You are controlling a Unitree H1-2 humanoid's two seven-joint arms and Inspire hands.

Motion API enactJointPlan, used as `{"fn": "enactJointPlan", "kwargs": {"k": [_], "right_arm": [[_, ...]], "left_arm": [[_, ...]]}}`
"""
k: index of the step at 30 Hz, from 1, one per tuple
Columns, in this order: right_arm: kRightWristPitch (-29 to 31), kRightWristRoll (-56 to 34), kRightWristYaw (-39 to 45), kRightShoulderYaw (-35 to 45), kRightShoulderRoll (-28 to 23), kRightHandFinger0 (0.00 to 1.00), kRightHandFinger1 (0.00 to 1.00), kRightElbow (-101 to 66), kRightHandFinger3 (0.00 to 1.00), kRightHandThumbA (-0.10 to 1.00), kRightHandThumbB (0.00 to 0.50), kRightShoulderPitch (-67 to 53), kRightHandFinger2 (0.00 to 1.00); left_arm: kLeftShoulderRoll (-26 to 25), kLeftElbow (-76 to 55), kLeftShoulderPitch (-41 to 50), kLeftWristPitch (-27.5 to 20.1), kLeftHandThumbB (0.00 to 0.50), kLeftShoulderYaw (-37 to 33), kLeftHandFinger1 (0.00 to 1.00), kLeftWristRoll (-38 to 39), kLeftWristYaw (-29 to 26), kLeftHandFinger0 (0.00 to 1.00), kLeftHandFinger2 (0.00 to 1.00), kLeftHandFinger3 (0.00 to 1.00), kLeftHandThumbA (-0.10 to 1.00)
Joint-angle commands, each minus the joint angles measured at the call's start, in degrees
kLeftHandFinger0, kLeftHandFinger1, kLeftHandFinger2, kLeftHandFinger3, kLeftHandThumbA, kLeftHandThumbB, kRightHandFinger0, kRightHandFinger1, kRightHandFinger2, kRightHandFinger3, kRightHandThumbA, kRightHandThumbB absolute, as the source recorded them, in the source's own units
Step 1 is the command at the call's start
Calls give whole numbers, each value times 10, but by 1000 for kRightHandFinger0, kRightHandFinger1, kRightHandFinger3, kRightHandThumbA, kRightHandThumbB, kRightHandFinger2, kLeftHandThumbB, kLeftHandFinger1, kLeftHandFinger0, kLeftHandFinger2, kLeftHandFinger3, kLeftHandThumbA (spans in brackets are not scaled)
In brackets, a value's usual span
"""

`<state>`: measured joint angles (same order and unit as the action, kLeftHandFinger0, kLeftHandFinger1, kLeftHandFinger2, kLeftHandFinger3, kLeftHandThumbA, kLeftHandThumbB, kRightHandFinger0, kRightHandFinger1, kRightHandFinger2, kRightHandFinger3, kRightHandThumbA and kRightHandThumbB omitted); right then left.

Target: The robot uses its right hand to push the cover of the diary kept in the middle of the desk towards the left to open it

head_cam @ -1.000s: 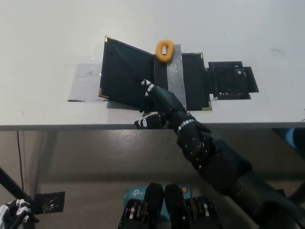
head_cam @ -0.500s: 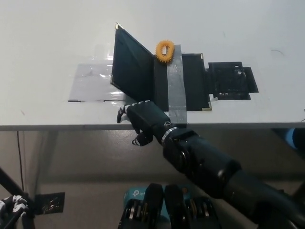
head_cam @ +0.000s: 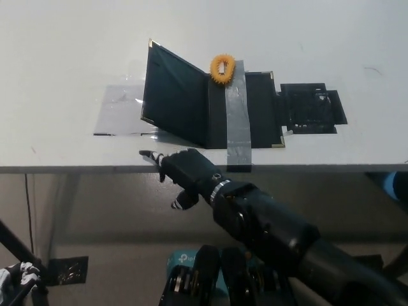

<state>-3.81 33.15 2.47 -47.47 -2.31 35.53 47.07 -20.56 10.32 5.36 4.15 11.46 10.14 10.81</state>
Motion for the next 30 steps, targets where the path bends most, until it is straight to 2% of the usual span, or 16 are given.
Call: {"fn": "enactJointPlan", "kwargs": {"k": [1, 2, 3, 4, 5, 6, 7, 9, 12, 15, 20, 21, 22, 24, 26, 30], "right_arm": [[-24, -58, 107, 61, -34, 4, 5, -125, 944, 1000, 343, -5, 164], [-36, -85, 124, 85, -43, 0, 0, -177, 743, 1000, 402, -14, 105], [-55, -109, 143, 106, -52, 30, 50, -232, 636, 1000, 379, -24, 149], [-81, -130, 163, 121, -60, 348, 442, -283, 762, 1000, 365, -33, 556], [-90, -135, 172, 127, -61, 609, 586, -298, 727, 1000, 368, -35, 642], [-114, -151, 185, 139, -68, 770, 709, -346, 818, 1000, 366, -42, 772], [-159, -168, 204, 150, -80, 864, 788, -410, 857, 1000, 352, -50, 825], [-199, -188, 219, 166, -91, 933, 862, -478, 878, 1000, 354, -60, 859], [-230, -285, 224, 223, -121, 1000, 881, -591, 918, 1000, 262, -94, 871], [-231, -329, 221, 256, -135, 1000, 913, -625, 938, 1000, 266, -111, 882], [-231, -429, 170, 343, -177, 1000, 958, -686, 991, 1000, 204, -163, 918], [-231, -434, 167, 349, -178, 1000, 958, -688, 990, 1000, 203, -168, 915], [-231, -485, 138, 420, -176, 968, 938, -683, 981, 1000, 223, -222, 907], [-231, -490, 136, 422, -176, 966, 938, -683, 977, 1000, 225, -223, 908], [-231, -533, 87, 504, -135, 831, 823, -673, 888, 1000, 245, -286, 825], [-224, -582, 44, 602, -70, 675, 693, -639, 804, 1000, 194, -352, 686]], "left_arm": [[-17, -10, 1, -10, 500, 4, 520, -3, 5, 467, 257, 333, 556], [-16, -8, -1, -7, 500, 6, 520, -1, 5, 469, 251, 327, 553], [-16, -8, -1, -4, 500, 6, 520, -1, 4, 470, 249, 324, 553], [-16, -7, -1, -4, 500, 6, 521, -2, 4, 470, 248, 323, 553], [-16, -4, -2, -5, 500, 7, 522, -2, 4, 472, 248, 324, 554], [-16, -3, -2, -4, 500, 7, 523, -1, 4, 473, 249, 325, 555], [-16, -2, -1, -5, 500, 8, 522, -2, 3, 474, 249, 325, 555], [-14, 2, 1, -7, 500, 9, 515, -1, 2, 470, 245, 329, 549], [-12, 6, 4, 1, 500, 11, 521, -2, -2, 505, 240, 331, 549], [-10, 8, 5, 4, 500, 14, 529, 4, -1, 526, 240, 316, 532], [-9, 18, 1, -4, 500, 19, 515, 13, 3, 503, 240, 304, 514], [-8, 18, 1, -4, 500, 19, 514, 14, 3, 503, 239, 303, 514], [-5, 17, 0, 2, 500, 23, 507, 19, 2, 497, 232, 303, 489], [-5, 20, -1, 2, 500, 24, 506, 20, 2, 496, 230, 303, 487], [-4, 22, 4, -9, 500, 26, 495, 24, 8, 474, 223, 296, 487], [0, 33, 4, -14, 500, 33, 493, 34, 13, 469, 225, 297, 473]]}}
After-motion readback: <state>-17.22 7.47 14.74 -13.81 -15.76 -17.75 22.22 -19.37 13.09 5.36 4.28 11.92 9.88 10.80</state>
